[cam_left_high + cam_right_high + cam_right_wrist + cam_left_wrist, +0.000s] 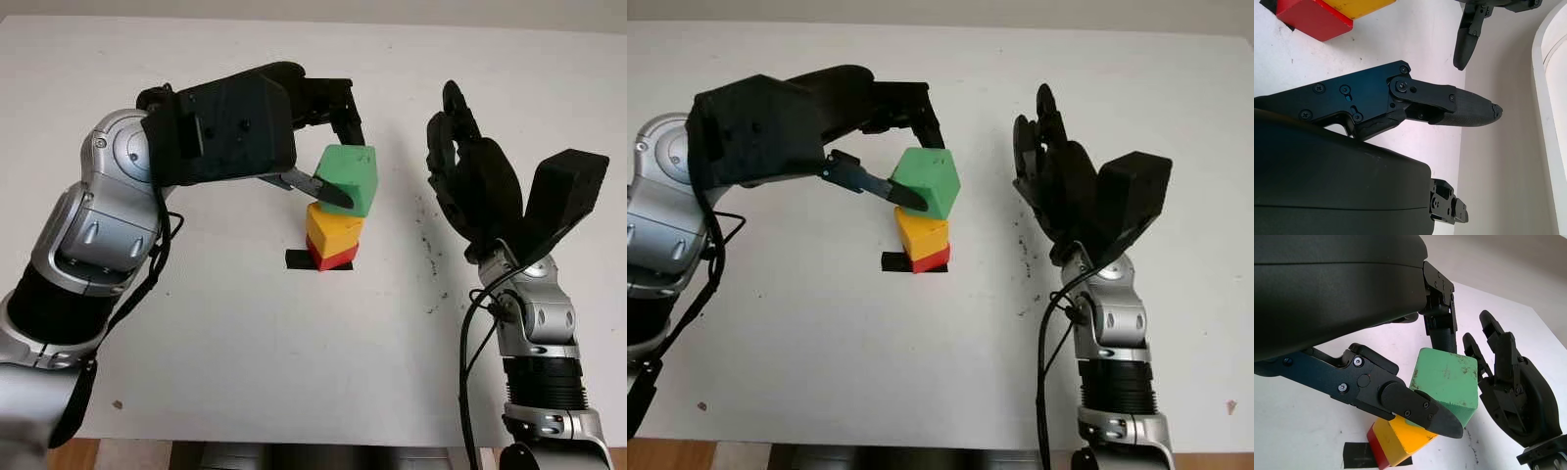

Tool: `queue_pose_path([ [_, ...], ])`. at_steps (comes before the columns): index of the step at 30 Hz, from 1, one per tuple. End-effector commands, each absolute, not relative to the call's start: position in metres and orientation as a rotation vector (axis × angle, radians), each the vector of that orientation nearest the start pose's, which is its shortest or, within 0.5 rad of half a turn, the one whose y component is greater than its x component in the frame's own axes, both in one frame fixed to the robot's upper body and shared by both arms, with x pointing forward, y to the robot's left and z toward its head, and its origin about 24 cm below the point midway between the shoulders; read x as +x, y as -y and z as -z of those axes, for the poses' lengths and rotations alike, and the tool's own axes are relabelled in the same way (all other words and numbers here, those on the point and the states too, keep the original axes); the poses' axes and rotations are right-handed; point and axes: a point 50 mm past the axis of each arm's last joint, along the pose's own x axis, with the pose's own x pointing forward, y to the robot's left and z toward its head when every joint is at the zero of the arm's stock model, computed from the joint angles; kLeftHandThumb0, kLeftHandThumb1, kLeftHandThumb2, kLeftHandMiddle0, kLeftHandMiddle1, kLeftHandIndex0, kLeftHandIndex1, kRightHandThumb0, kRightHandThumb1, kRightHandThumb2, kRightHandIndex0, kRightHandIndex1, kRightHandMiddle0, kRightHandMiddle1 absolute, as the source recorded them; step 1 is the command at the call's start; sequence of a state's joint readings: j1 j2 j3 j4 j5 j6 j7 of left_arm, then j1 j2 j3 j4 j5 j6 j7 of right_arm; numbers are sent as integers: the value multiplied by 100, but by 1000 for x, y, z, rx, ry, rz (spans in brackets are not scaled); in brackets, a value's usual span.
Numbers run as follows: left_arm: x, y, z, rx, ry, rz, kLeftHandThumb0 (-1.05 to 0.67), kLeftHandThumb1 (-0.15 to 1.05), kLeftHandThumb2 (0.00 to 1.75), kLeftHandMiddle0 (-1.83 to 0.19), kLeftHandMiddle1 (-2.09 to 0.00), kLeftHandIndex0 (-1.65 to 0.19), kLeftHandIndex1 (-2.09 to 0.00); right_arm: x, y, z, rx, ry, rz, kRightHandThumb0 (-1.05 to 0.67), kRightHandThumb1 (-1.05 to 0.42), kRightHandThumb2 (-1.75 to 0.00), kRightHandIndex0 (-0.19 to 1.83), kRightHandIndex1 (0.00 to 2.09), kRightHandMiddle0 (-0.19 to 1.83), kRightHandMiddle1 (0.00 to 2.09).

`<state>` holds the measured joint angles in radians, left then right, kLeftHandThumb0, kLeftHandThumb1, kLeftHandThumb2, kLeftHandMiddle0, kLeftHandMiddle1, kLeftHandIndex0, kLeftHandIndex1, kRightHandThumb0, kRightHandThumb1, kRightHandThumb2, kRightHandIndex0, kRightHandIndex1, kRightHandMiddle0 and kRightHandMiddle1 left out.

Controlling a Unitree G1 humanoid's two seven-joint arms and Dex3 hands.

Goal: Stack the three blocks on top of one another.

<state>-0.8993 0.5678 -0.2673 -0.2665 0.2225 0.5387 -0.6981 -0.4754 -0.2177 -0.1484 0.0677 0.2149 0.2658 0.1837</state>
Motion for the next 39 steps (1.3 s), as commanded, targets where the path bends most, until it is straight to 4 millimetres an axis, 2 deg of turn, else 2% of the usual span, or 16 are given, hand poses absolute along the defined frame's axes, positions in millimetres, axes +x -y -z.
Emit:
queue_pose_path([
  [1, 306, -105, -280, 1011, 331, 627, -38, 105, 21, -20, -5, -37, -178, 329, 184, -148, 28, 169, -160, -72, -105, -60, -19, 0, -19, 0],
  [8, 308, -107, -279, 1045, 342, 613, -39, 105, 20, -20, -5, -36, -174, 330, 184, -146, 22, 164, -162, -72, -105, -61, -19, 0, -19, 0],
  [16, 313, -117, -286, 1204, 387, 651, -45, 105, 21, -13, -4, -29, -168, 329, 184, -146, 26, 161, -156, -71, -105, -60, -19, 0, -19, 0],
  [20, 315, -120, -290, 1243, 405, 669, -49, 105, 20, -12, -5, -29, -155, 329, 183, -146, 20, 159, -159, -71, -105, -60, -19, 0, -19, 0],
  [28, 316, -121, -292, 1271, 425, 686, -51, 105, 19, -13, -5, -31, -143, 329, 184, -144, 11, 160, -164, -71, -105, -60, -19, 0, -19, 0],
  [39, 317, -117, -290, 1215, 401, 740, -53, 105, 23, -10, -5, -27, -153, 328, 184, -144, 17, 158, -160, -70, -105, -59, -19, 0, -19, 0],
])
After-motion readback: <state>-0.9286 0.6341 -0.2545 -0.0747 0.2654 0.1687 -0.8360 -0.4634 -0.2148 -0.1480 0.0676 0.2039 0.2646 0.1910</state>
